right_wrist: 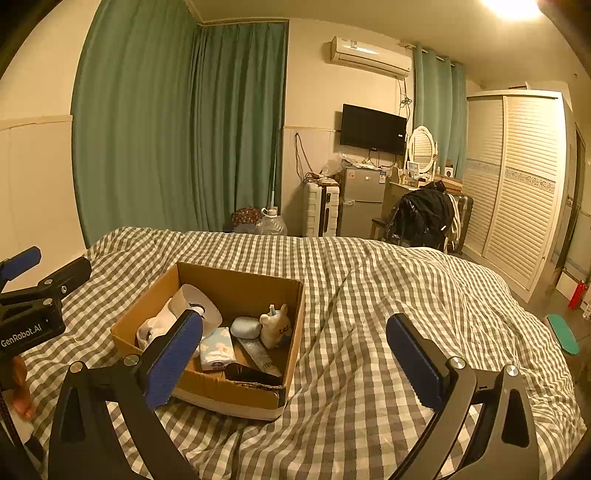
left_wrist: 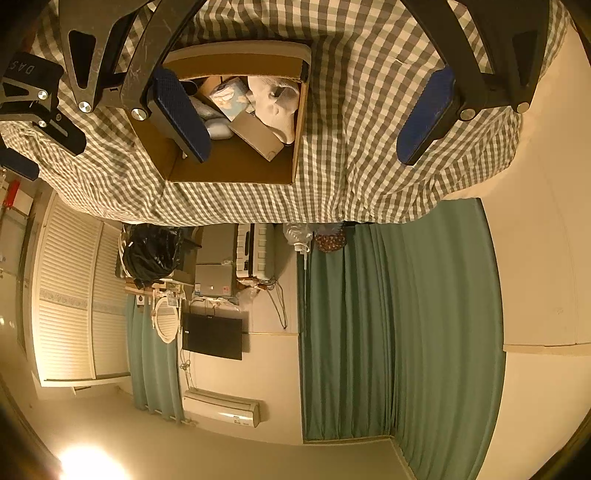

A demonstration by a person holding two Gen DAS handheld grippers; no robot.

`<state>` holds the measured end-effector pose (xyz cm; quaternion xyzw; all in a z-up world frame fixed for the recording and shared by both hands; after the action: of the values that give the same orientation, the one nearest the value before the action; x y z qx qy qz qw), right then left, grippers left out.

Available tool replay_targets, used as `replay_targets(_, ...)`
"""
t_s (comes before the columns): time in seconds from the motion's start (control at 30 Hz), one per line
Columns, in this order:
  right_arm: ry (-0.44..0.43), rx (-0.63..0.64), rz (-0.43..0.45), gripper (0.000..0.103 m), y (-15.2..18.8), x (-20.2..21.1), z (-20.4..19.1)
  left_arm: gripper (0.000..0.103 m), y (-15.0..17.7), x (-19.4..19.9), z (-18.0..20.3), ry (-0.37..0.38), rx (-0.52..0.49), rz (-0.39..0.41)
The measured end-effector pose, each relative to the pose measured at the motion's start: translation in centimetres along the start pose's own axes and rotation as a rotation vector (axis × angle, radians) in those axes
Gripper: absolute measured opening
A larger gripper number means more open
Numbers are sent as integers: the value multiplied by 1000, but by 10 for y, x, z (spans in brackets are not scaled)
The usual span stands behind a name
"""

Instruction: Organize objects

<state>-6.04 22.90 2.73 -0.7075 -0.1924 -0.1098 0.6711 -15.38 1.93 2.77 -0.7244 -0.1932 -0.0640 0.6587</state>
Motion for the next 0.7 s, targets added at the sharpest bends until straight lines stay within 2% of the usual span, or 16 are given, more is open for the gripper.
replay_targets(0.7, 2, 7, -15, 100, 3, -1, -1, 103, 2, 1, 3, -3, -11, -1)
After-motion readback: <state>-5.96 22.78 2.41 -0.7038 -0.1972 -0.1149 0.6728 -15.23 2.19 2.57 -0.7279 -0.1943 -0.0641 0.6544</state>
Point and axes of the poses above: each gripper's, at about its wrist camera, not at the fingertips, and x roughly against the way its jaws point, z to its right, y to its underside, the point moved 5 cm from there along -x, roughly the way its jaws point, and after that the axes turned 15 degrees about -y, right-handed, at the moved point
